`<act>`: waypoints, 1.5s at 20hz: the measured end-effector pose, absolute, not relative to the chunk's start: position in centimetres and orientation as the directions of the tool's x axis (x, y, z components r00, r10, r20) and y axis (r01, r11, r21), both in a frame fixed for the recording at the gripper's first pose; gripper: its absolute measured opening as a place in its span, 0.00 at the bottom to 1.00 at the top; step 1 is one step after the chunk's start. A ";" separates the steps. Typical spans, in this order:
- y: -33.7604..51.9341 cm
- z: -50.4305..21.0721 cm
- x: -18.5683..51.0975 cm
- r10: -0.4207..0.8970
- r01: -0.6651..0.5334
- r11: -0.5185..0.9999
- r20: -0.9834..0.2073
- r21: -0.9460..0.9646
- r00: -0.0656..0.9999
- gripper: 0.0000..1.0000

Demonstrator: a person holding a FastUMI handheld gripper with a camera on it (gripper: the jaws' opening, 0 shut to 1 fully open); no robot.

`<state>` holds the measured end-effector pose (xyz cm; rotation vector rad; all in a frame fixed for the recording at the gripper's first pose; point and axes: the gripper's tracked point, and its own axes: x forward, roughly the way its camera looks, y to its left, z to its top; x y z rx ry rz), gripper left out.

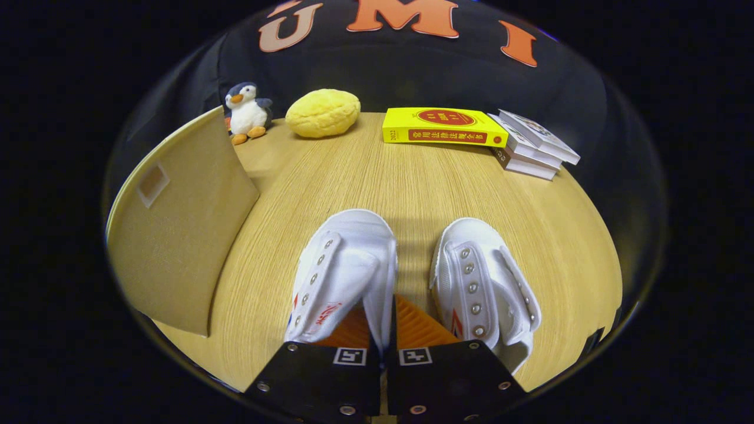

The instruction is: Open the storage box then place both shoes into the box .Put the left shoe in first, then the right shoe, with the right side of both shoes facing outward in a uniform manner.

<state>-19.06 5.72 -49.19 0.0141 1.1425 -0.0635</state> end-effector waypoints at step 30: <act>30.5 -33.6 -8.6 0.212 0.123 0.952 -0.895 0.279 0.393 0.03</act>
